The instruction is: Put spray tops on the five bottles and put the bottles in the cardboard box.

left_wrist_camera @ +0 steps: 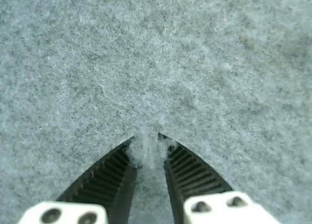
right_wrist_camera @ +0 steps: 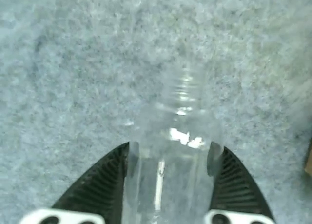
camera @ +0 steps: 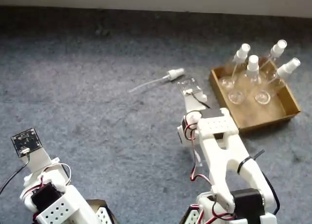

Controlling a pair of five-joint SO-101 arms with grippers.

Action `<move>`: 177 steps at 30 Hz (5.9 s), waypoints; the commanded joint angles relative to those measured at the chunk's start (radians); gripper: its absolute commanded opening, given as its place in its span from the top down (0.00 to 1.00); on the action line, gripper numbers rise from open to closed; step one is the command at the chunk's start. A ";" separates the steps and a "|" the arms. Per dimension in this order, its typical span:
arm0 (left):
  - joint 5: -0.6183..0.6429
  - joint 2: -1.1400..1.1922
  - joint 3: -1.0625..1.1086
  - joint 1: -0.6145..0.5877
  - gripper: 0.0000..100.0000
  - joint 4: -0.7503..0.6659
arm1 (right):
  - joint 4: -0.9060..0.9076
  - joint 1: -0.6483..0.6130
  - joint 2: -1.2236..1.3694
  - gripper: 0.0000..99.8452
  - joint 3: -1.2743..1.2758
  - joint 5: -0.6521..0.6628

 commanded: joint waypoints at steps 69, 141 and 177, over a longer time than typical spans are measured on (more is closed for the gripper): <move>-0.009 -0.010 0.019 0.013 0.99 -0.011 | 0.013 0.010 0.128 0.93 -0.073 0.009; -0.555 -0.007 -0.196 0.495 1.00 -0.253 | -0.217 0.173 -1.221 0.93 0.409 -0.183; -0.634 1.113 -1.004 0.858 0.99 -0.204 | -0.024 0.179 -1.532 0.93 0.369 -0.181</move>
